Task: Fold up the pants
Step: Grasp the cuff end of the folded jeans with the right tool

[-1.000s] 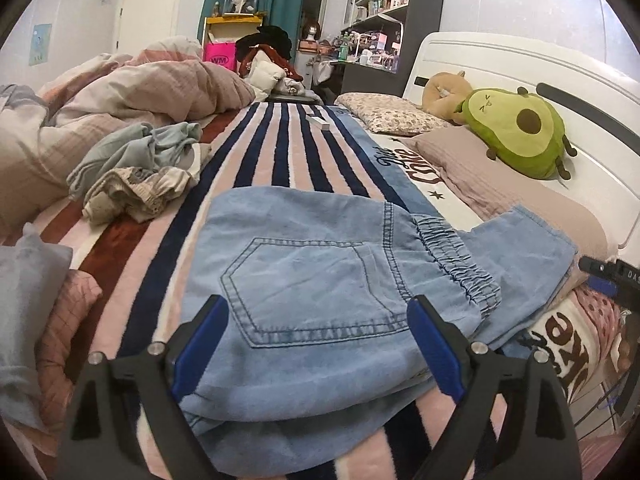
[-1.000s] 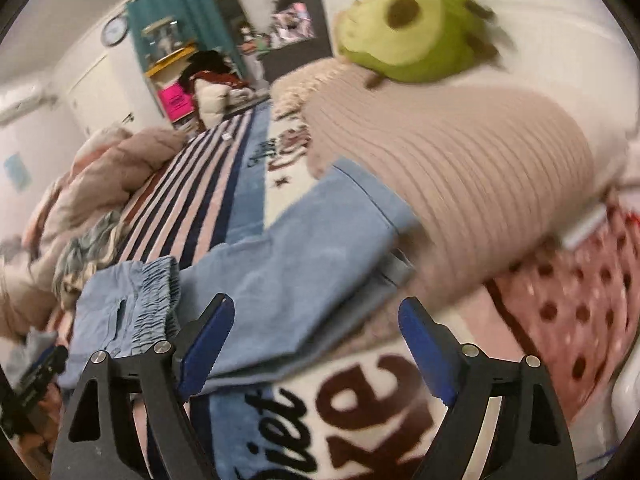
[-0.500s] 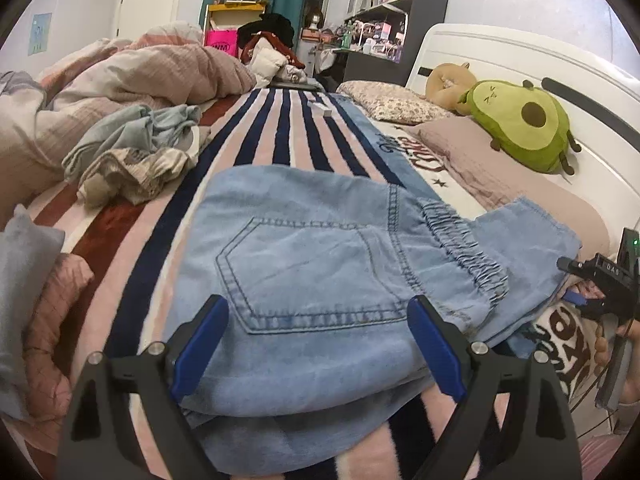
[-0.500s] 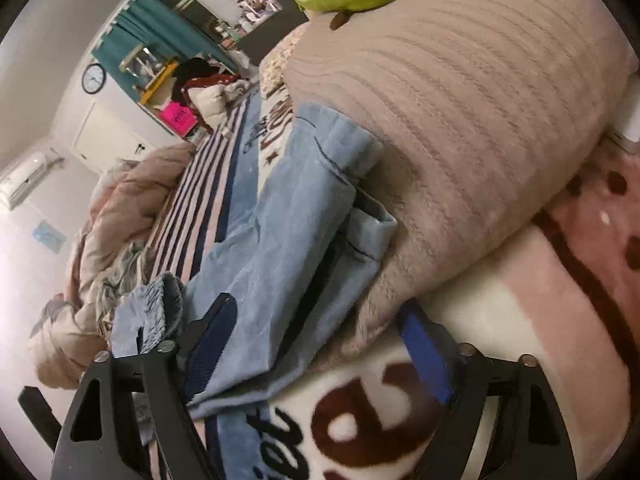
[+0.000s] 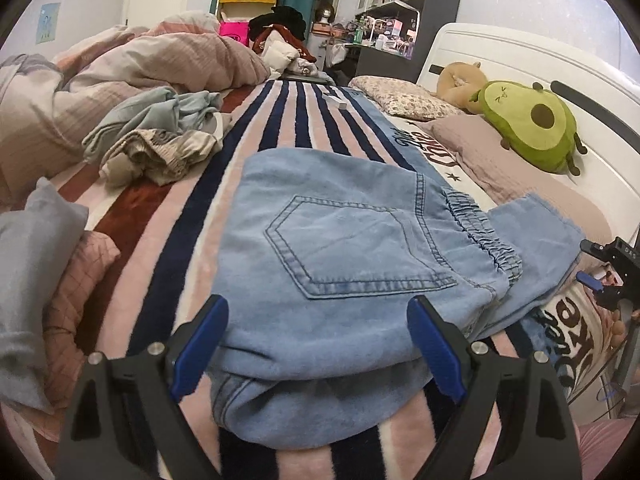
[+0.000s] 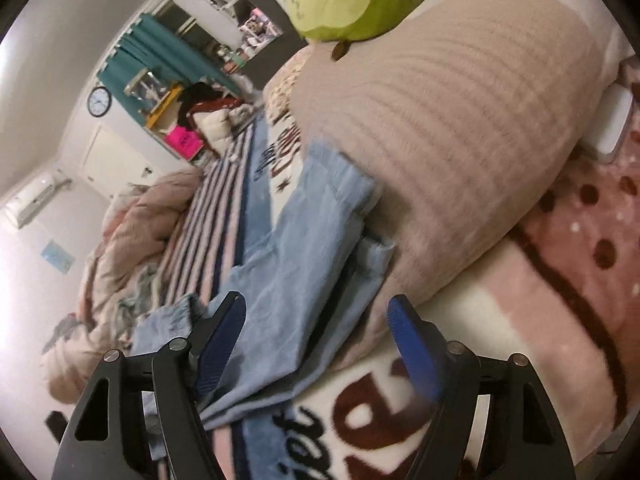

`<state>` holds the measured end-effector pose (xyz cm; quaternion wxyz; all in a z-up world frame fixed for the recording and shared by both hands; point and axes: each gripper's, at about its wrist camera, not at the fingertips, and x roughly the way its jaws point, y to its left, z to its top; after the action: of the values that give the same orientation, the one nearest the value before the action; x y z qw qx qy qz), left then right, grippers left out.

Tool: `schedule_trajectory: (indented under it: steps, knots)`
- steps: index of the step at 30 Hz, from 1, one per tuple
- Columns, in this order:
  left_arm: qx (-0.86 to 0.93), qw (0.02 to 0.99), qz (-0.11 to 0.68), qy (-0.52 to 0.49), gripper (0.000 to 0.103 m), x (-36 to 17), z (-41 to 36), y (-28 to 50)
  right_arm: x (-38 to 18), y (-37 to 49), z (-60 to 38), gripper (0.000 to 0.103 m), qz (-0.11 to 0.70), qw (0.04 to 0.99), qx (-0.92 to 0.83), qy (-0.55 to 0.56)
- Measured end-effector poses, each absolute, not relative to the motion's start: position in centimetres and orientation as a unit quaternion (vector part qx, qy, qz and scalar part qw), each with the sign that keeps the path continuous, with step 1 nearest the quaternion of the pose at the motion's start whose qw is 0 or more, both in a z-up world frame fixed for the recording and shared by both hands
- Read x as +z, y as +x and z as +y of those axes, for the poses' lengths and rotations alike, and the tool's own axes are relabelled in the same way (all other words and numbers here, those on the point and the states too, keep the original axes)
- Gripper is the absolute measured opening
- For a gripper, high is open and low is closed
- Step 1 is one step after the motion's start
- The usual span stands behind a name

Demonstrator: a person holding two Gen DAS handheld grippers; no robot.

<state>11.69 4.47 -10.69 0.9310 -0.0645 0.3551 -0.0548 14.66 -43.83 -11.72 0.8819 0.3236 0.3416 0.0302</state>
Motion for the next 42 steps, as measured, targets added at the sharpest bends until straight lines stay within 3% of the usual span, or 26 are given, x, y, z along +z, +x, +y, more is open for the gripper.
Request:
schedule_trajectory:
  steps: [1, 3, 5, 11, 15, 25, 26, 27, 28, 38, 39, 41, 42]
  knots:
    - [-0.055, 0.931, 0.355, -0.064, 0.089, -10.7, 4.5, 11.8, -12.0, 14.9, -43.9, 0.061, 0.344, 0.88, 0.03, 0.327]
    - [-0.057, 0.931, 0.355, -0.064, 0.089, -10.7, 4.4, 11.9, -12.0, 15.3, -44.1, 0.04, 0.346, 0.88, 0.031, 0.324]
    - [-0.06, 0.931, 0.355, -0.067, 0.089, -10.7, 4.3, 12.0, -11.8, 15.3, -44.0, 0.031, 0.349, 0.885, 0.022, 0.307]
    - [-0.063, 0.929, 0.358, -0.071, 0.089, -10.9, 4.2, 12.1, -12.2, 15.8, -44.3, 0.032, 0.35, 0.88, 0.038, 0.319]
    - [-0.059, 0.93, 0.356, -0.068, 0.089, -10.8, 4.3, 12.2, -11.9, 16.6, -43.6, 0.043, 0.349, 0.884, 0.053, 0.308]
    - [-0.055, 0.923, 0.379, -0.045, 0.089, -11.6, 5.7, 10.6, -12.7, 20.1, -41.2, 0.043, 0.382, 0.883, 0.055, 0.266]
    - [-0.054, 0.921, 0.383, -0.038, 0.089, -11.7, 5.9, 10.2, -12.8, 20.3, -41.1, 0.038, 0.384, 0.884, 0.053, 0.262]
    - [-0.053, 0.921, 0.385, -0.035, 0.089, -11.8, 6.1, 10.0, -12.8, 20.4, -40.9, 0.018, 0.385, 0.885, 0.047, 0.256]
    - [-0.052, 0.919, 0.389, -0.03, 0.089, -12.0, 6.3, 9.7, -12.7, 20.3, -40.9, 0.006, 0.385, 0.888, 0.041, 0.25]
    - [0.006, 0.922, 0.387, -0.02, 0.087, -13.2, 7.3, 10.5, -9.7, 18.3, -41.5, 0.002, 0.323, 0.92, 0.009, 0.22]
    - [0.016, 0.923, 0.383, -0.02, 0.085, -13.1, 7.3, 10.6, -9.7, 18.3, -41.7, 0.002, 0.323, 0.92, 0.005, 0.221]
    - [0.031, 0.926, 0.374, -0.032, 0.068, -12.9, 7.7, 10.8, -9.8, 18.3, -42.1, 0.002, 0.324, 0.918, -0.001, 0.227]
    - [0.032, 0.926, 0.375, -0.032, 0.065, -13.0, 7.7, 10.9, -10.0, 18.4, -42.3, 0.002, 0.325, 0.917, -0.002, 0.232]
